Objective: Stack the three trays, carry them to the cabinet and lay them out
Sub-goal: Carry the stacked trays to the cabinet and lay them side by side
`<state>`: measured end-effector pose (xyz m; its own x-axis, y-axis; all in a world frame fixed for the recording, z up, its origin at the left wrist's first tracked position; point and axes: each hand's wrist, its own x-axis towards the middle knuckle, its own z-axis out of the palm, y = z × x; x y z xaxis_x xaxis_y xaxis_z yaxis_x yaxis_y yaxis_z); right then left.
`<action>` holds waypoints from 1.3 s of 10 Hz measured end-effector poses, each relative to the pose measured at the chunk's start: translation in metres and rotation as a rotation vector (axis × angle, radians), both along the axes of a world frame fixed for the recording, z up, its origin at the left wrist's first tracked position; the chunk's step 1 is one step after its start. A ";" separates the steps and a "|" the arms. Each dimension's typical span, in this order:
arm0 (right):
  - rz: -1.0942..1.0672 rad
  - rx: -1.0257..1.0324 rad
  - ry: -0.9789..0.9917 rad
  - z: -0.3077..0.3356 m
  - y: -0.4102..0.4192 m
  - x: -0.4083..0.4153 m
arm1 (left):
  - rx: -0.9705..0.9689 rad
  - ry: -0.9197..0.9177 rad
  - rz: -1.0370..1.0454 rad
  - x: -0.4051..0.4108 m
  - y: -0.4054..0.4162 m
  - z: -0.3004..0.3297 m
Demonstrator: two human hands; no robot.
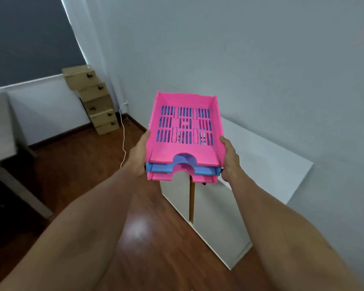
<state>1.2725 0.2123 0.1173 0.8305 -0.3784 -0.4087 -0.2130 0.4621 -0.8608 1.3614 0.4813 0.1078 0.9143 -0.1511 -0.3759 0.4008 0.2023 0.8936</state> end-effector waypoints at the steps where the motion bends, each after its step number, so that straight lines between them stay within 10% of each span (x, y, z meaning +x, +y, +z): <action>1: 0.044 -0.006 0.002 0.004 0.001 0.053 | -0.060 -0.009 0.033 0.045 0.003 0.000; 6: -0.019 0.003 0.029 -0.001 -0.006 0.202 | 0.023 0.028 0.152 0.205 -0.009 -0.003; 13: -0.695 0.018 0.054 -0.057 0.069 0.330 | 0.173 0.030 -0.714 0.509 -0.046 -0.076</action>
